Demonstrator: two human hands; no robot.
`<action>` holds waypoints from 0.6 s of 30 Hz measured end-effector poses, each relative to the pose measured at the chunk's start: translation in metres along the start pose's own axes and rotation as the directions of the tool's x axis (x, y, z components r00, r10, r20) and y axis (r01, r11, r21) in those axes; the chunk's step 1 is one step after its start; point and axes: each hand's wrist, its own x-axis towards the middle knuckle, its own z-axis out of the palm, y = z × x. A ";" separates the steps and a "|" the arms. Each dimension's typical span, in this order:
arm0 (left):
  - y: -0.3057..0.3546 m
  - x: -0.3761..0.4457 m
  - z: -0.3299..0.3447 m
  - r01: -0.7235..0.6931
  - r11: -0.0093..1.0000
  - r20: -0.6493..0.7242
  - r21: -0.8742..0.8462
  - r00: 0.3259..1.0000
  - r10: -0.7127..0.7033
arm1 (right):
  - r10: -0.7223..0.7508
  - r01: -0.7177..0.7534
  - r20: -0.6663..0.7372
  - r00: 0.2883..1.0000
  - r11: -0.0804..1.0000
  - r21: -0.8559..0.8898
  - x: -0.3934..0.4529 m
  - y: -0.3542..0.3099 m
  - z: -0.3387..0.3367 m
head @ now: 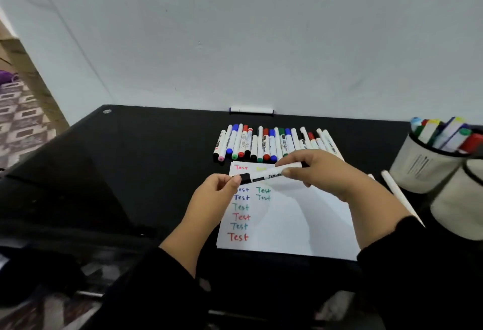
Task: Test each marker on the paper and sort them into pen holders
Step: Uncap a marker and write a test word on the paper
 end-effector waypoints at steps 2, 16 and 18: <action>-0.004 -0.008 0.001 -0.001 0.999 0.057 -0.044 0.998 0.003 | 0.038 -0.019 -0.059 0.998 0.951 0.309 -0.010 0.008 0.009; -0.010 -0.017 0.013 0.005 0.986 0.225 -0.168 0.974 0.034 | 0.312 -0.110 -0.022 0.950 0.398 0.911 -0.021 0.034 0.059; -0.008 -0.015 0.014 -0.014 0.994 0.241 -0.112 0.970 0.041 | 0.305 -0.115 -0.034 0.952 0.455 0.883 -0.020 0.033 0.065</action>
